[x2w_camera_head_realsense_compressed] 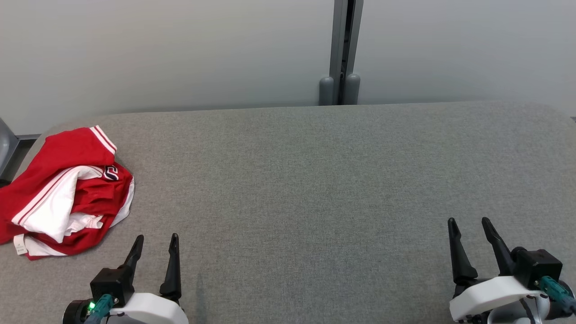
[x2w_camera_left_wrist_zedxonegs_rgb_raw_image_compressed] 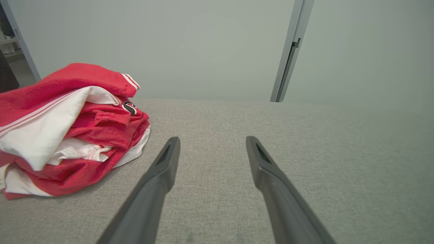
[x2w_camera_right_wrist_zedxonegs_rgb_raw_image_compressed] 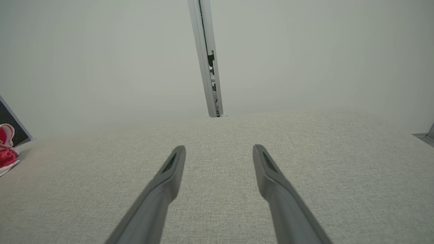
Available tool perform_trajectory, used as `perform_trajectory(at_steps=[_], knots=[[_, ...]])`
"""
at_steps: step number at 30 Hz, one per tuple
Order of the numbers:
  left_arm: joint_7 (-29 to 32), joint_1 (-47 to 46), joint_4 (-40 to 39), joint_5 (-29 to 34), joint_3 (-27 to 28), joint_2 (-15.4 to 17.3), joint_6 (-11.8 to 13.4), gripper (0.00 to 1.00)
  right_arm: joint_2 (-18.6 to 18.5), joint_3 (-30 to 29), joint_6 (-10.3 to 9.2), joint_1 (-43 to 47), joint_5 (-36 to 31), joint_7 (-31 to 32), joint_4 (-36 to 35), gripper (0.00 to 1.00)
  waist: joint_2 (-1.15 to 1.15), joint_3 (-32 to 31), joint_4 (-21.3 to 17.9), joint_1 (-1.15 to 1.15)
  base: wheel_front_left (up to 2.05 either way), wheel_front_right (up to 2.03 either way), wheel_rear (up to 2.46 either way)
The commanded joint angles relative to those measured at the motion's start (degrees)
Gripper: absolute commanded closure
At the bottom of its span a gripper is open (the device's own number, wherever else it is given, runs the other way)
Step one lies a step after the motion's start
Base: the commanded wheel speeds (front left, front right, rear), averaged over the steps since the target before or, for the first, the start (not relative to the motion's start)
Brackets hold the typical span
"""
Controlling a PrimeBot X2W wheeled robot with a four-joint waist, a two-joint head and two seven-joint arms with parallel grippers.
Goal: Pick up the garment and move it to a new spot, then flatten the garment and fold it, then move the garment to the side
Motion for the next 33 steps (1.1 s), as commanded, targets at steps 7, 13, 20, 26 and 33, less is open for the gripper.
perform_trajectory(at_steps=[7,13,20,26,33], knots=[[-1.18,0.16,0.43,3.92,-0.24,0.35,0.34,0.0,-0.58,0.01,0.11,-0.22,-4.07,-1.37,0.55,0.0,0.0,-0.13,0.15,0.0,0.0,0.0,0.0],[-1.62,0.34,0.58,5.99,-0.41,0.38,0.55,0.0,-0.62,0.28,0.11,-0.13,-5.75,-1.84,0.64,0.0,0.0,-0.34,0.25,0.0,0.0,0.0,0.0],[-1.75,0.44,0.73,6.06,-0.56,0.38,0.66,0.0,-0.64,0.55,0.11,0.27,-6.19,-2.1,0.95,0.0,0.0,-0.43,0.48,0.0,0.0,0.0,0.0],[-1.75,0.42,0.95,5.42,-0.23,0.38,0.68,0.0,-0.62,0.38,0.12,0.22,-5.99,-2.1,1.2,0.0,0.0,-0.28,1.18,0.0,0.0,0.0,0.0],[-1.74,-0.17,1.22,4.7,-0.07,0.4,1.15,0.0,-0.6,0.25,0.11,0.53,-6.33,-2.05,0.86,0.0,0.0,0.24,5.68,0.0,0.0,0.0,0.0]])
